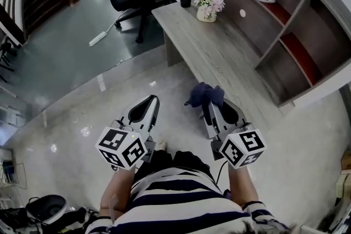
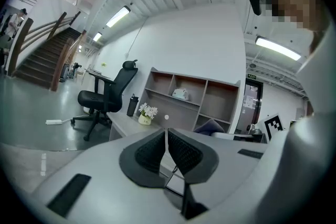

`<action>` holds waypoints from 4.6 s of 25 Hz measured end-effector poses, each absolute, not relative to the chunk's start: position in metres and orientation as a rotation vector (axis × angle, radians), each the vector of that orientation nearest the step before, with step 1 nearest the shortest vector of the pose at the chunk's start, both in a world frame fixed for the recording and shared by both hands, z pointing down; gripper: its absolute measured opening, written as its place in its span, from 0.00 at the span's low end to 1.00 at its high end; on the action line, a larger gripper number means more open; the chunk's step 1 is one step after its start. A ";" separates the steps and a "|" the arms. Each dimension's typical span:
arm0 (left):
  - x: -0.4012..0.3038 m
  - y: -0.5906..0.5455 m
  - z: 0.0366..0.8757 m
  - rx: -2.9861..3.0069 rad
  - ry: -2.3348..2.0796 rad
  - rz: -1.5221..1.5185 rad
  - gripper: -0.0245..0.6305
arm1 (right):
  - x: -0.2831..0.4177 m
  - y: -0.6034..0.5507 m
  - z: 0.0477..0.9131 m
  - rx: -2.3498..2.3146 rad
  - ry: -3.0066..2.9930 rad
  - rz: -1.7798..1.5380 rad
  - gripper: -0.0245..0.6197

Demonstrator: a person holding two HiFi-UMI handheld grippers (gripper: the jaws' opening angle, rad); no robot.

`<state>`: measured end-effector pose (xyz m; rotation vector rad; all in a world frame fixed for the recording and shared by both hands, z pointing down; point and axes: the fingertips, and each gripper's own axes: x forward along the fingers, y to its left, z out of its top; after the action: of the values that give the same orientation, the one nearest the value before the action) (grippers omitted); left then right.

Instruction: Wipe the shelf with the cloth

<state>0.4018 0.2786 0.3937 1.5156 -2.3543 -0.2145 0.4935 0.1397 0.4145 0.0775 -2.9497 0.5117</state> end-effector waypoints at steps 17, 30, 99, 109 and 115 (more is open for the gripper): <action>0.282 0.271 0.397 1.600 -2.254 -0.265 0.08 | 0.377 0.149 0.408 0.136 -2.902 0.442 0.13; 0.181 0.282 0.410 1.654 -2.177 -0.256 0.08 | 0.273 0.167 0.411 0.191 -2.878 0.402 0.13; -0.108 -0.077 0.334 2.244 -1.723 -0.183 0.08 | -0.022 -0.114 0.295 0.664 -3.058 0.179 0.13; -0.131 -0.104 0.326 2.390 -1.615 -0.127 0.08 | -0.049 -0.152 0.236 0.869 -3.104 0.002 0.13; -0.141 -0.111 0.321 2.450 -1.553 -0.131 0.08 | -0.061 -0.168 0.194 0.987 -3.150 -0.123 0.13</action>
<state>-0.1413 -0.1106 0.3215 2.4502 -1.5527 -0.1305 -0.0613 -0.1681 0.1944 0.9874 -3.1496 -0.1234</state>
